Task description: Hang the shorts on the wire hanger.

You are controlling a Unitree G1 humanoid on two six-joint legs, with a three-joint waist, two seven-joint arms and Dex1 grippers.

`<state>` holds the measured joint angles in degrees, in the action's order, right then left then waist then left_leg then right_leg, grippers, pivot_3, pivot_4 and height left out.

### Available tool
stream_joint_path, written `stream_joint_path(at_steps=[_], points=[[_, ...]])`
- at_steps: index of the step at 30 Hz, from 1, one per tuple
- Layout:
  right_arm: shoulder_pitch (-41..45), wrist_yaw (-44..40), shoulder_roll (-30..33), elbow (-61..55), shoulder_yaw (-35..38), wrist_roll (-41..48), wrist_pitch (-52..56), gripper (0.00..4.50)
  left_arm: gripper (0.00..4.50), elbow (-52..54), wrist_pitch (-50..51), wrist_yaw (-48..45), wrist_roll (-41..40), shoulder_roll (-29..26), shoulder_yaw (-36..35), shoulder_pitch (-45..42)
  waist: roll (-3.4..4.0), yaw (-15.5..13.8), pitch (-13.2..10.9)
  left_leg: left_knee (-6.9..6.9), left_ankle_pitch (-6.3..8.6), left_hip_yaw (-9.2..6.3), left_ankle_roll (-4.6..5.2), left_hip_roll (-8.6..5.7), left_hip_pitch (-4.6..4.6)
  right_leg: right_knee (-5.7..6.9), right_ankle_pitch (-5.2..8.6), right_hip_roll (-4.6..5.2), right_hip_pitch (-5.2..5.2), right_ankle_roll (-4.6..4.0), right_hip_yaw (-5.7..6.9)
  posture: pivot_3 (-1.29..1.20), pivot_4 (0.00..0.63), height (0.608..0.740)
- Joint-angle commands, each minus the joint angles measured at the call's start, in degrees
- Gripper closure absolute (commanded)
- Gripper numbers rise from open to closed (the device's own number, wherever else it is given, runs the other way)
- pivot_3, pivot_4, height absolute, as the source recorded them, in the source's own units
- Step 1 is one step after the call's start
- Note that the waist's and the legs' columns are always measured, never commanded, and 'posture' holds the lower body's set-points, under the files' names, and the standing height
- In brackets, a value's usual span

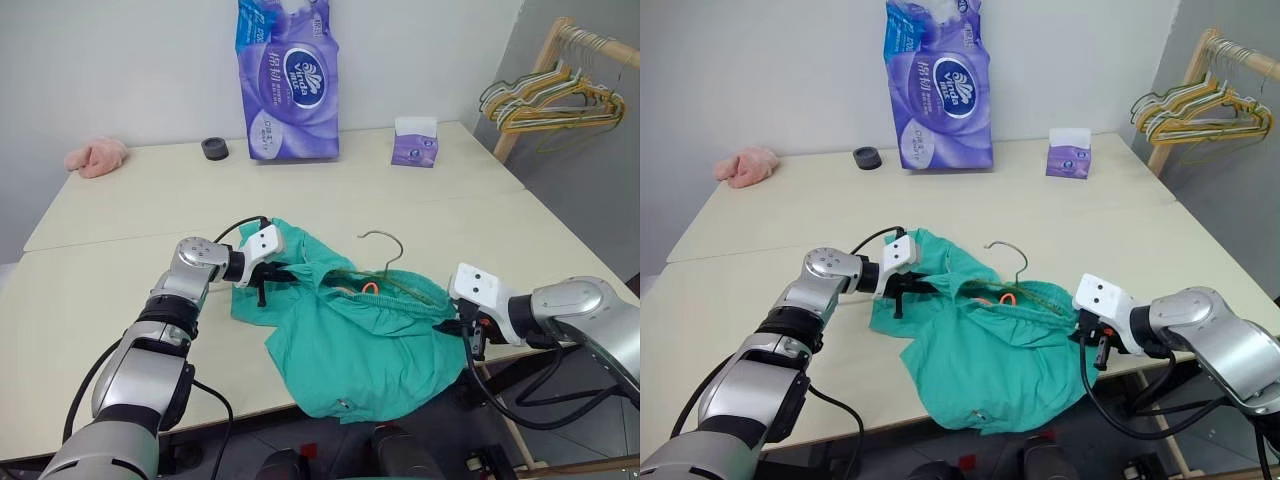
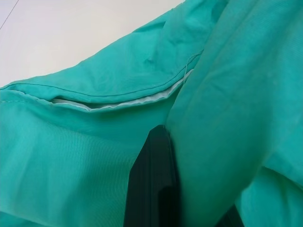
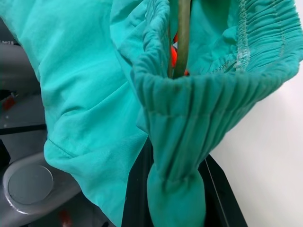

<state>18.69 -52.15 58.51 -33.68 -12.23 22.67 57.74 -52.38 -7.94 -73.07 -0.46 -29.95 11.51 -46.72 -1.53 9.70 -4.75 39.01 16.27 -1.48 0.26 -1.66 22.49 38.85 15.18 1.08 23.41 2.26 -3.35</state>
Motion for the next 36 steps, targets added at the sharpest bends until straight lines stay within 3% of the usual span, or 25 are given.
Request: stream_joint_path(at_steps=[1,14,17,25,32,36], points=[[1.03,0.95,-0.67,-1.63,1.57,0.11,-0.88,4.50,4.46,2.82,0.85,-0.18,-1.46,0.45,-1.78,-0.67,0.00,0.01,0.00,0.00,0.00,0.00,0.00,0.00,0.00,0.00,0.00,0.00,0.00,0.00,0.00,-0.26,0.056,0.740],[2.20,2.19,-3.03,-1.80,5.36,4.16,1.69,4.50,4.46,4.79,1.15,1.38,-0.61,0.54,-1.81,2.16,-0.01,-0.15,0.01,0.00,0.00,0.00,0.00,0.00,0.00,0.00,0.00,0.01,0.00,0.00,0.00,-0.25,0.054,0.740],[2.17,2.77,-3.12,-2.25,5.59,4.75,2.04,4.50,3.92,5.66,1.92,1.86,-1.30,1.07,-2.42,2.20,-0.01,-0.10,0.01,0.01,0.00,0.00,0.00,0.00,0.00,0.00,0.00,0.01,0.00,0.00,0.00,-0.25,0.052,0.740],[1.16,4.48,-3.78,-3.12,7.05,6.36,3.45,4.50,1.66,5.30,3.63,7.03,-3.10,1.56,-6.12,0.89,-0.01,-0.06,0.02,0.00,0.00,0.00,0.00,0.00,0.00,0.01,0.00,0.01,0.00,0.00,0.00,-0.25,0.050,0.740],[-2.87,9.37,-7.61,-4.46,13.06,10.04,8.99,4.50,1.66,6.90,11.32,11.12,-7.19,-0.22,-12.06,-0.33,-0.06,-0.10,0.05,0.00,0.00,-0.02,0.00,0.00,0.01,0.02,0.00,0.01,0.00,0.00,0.01,-0.24,0.048,0.740],[-8.39,13.65,-11.85,-7.31,23.93,13.83,17.22,4.50,1.66,17.90,19.33,9.04,-10.59,0.77,-11.90,2.45,-0.06,-0.47,0.06,0.01,0.00,-0.03,0.00,0.00,0.04,0.03,-0.01,0.01,0.00,0.00,0.01,-0.26,0.059,0.740]])
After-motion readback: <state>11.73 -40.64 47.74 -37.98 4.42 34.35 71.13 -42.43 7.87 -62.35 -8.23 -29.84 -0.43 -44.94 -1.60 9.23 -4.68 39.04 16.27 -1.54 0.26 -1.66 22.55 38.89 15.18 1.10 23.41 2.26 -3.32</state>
